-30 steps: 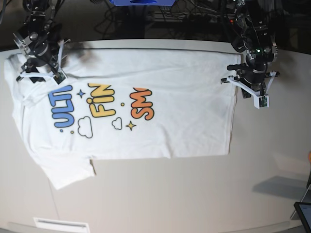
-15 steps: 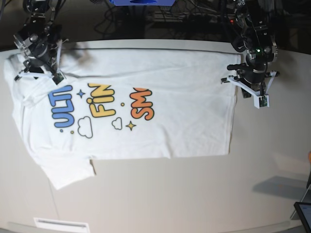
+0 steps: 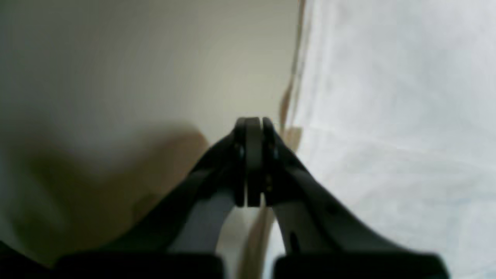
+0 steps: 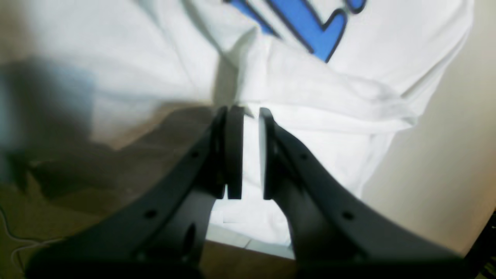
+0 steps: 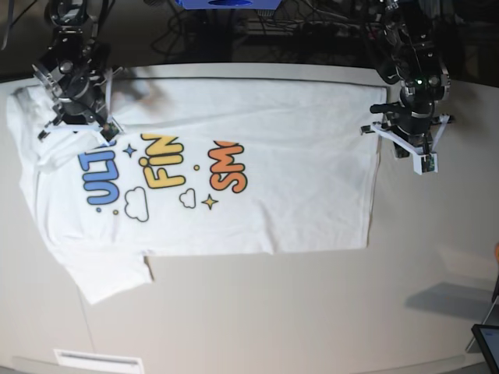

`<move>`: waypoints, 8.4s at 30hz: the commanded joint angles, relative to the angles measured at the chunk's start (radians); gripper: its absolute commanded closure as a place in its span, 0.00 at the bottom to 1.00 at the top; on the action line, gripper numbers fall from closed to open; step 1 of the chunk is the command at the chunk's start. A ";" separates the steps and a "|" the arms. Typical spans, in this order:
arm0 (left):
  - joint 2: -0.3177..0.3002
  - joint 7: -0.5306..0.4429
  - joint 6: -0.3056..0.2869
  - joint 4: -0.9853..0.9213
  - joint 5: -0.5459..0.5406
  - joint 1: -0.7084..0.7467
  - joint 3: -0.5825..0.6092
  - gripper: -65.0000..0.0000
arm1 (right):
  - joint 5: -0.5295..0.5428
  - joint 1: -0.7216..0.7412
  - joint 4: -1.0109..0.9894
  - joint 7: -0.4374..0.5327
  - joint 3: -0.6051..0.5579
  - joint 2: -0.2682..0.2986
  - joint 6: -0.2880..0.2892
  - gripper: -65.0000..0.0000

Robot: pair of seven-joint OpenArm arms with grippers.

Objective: Fold the T-shirt properly
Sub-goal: 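Open both grippers and release the shirt's shoulder edge, then move the right gripper down toward the sleeve beside it, then grasp the hem corner by the sleeve with the right gripper, then move the left gripper down and grasp the hem corner beside it, then lift the hem with both grippers and fold it onto the shoulder edge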

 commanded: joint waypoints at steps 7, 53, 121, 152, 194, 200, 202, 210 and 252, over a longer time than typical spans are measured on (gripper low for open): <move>-0.017 -0.020 0.001 0.014 -0.002 0.001 -0.004 1.00 | 0.000 0.080 0.007 -0.055 -0.001 0.005 -0.009 0.91; -0.190 -0.020 0.001 -0.225 -0.004 -0.338 0.013 0.50 | -0.073 0.950 -0.764 -0.052 0.154 0.082 -0.009 0.29; -0.243 -0.016 -0.115 -0.393 -0.002 -0.421 0.018 0.50 | -0.059 1.220 -1.598 0.413 0.264 0.315 -0.009 0.28; -0.238 -0.016 -0.118 -0.394 -0.015 -0.419 0.009 0.48 | -0.057 1.217 -1.711 0.499 0.264 0.307 -0.009 0.99; -0.046 -0.020 -0.158 -1.128 -0.124 -0.919 0.019 0.29 | -0.062 1.201 -1.705 0.478 0.255 0.287 -0.009 0.96; -0.049 -0.020 -0.158 -1.131 -0.117 -0.913 0.022 0.57 | -0.062 1.201 -1.705 0.478 0.255 0.289 -0.009 0.96; -0.052 -0.020 -0.158 -1.151 -0.119 -0.913 0.062 0.74 | -0.062 1.201 -1.705 0.478 0.255 0.287 -0.009 0.96; -0.055 -0.023 -0.160 -1.198 -0.117 -0.910 0.121 0.97 | -0.062 1.194 -1.705 0.478 0.255 0.286 -0.009 0.96; -0.098 0.234 -0.161 -0.308 -0.127 -0.582 0.128 1.00 | -0.059 1.003 -1.145 0.353 0.373 0.189 -0.009 0.99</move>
